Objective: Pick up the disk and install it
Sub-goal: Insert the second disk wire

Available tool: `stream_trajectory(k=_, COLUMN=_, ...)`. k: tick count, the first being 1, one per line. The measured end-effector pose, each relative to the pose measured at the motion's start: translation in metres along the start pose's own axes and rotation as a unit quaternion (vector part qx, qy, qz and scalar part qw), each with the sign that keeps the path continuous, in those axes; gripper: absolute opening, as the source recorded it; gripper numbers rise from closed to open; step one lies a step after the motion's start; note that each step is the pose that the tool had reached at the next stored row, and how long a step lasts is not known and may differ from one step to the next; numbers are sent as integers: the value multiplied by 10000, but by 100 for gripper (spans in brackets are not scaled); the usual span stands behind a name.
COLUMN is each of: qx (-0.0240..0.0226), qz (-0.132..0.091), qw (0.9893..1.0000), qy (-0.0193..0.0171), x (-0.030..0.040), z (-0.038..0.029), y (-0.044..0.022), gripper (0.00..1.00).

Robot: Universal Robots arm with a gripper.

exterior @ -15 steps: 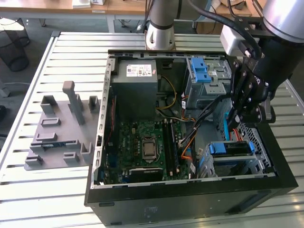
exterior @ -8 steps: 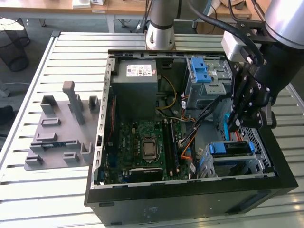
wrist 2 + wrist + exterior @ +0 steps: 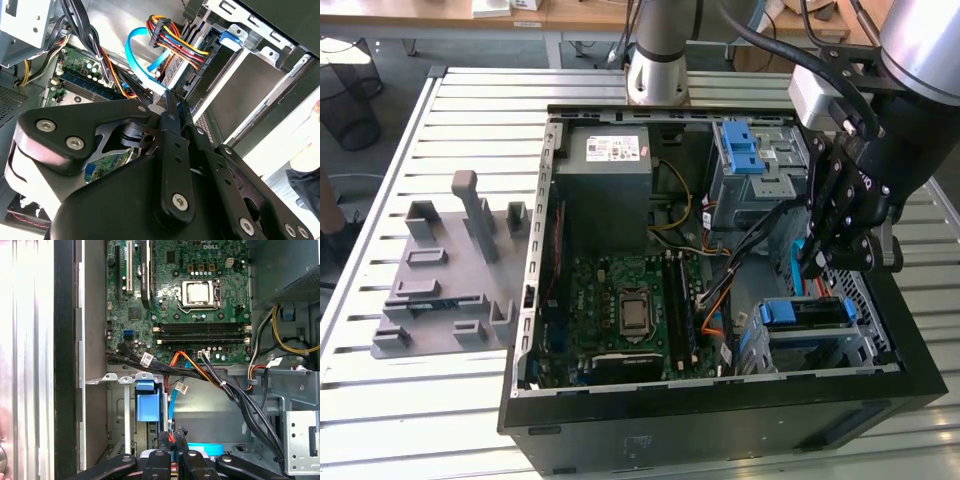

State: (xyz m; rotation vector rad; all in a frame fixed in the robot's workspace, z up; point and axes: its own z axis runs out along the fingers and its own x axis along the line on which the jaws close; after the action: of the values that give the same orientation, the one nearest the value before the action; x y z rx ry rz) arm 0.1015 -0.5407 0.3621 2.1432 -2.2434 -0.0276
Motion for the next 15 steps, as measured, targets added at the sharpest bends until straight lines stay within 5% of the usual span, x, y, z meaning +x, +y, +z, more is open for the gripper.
stream_trajectory(k=8, qx=-2, qz=0, qw=10000, qy=1, x=11, z=10, y=-1, gripper=16)
stream_trajectory(k=15, qx=-27, qz=-1, qw=10000, qy=1, x=77, z=109, y=-11, gripper=16)
